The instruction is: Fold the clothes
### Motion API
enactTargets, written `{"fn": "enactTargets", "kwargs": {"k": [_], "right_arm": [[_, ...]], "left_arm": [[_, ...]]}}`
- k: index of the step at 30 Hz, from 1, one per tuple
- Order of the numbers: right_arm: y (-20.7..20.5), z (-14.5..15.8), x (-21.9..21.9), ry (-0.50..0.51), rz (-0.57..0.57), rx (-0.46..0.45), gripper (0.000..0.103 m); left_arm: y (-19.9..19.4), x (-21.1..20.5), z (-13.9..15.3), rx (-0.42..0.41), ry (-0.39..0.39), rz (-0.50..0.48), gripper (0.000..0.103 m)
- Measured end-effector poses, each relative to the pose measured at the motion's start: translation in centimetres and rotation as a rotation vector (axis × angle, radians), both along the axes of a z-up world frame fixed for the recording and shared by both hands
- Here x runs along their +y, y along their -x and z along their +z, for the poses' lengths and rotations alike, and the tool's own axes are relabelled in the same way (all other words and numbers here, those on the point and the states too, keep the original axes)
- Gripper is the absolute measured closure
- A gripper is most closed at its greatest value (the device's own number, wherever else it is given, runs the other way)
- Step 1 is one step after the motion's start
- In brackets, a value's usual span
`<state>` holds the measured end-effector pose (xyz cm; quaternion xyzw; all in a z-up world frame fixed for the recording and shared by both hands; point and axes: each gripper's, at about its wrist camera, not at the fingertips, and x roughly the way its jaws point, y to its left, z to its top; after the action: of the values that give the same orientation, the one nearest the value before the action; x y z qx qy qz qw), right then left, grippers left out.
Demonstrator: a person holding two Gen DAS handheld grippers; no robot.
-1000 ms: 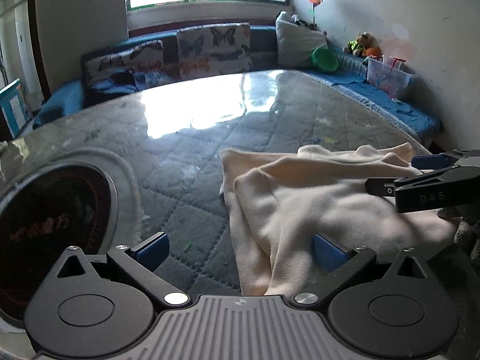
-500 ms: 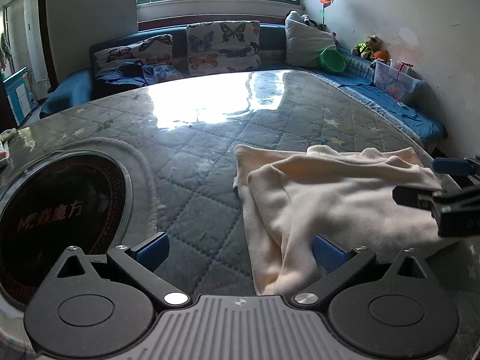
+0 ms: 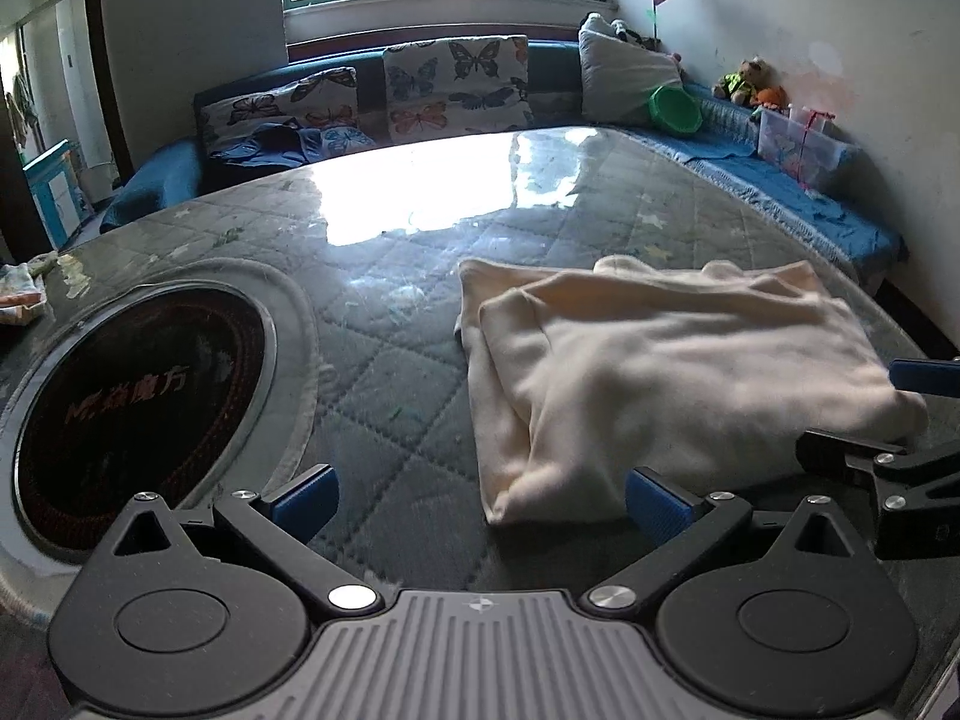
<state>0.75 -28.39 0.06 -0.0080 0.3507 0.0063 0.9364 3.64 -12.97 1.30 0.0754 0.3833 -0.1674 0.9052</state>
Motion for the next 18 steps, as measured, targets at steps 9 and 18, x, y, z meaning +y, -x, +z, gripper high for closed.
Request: {"fn": "enactTargets", "kwargs": {"k": [9, 18], "right_arm": [[1.8, -0.8, 0.1, -0.013, -0.036, 0.021, 0.000], [2.7, -1.4, 0.0, -0.021, -0.053, 0.045, 0.000]], "left_arm": [[1.0, 0.1, -0.5, 0.039, -0.008, 0.027, 0.000], [2.0, -0.5, -0.5, 0.042, -0.014, 0.009, 0.000]]}}
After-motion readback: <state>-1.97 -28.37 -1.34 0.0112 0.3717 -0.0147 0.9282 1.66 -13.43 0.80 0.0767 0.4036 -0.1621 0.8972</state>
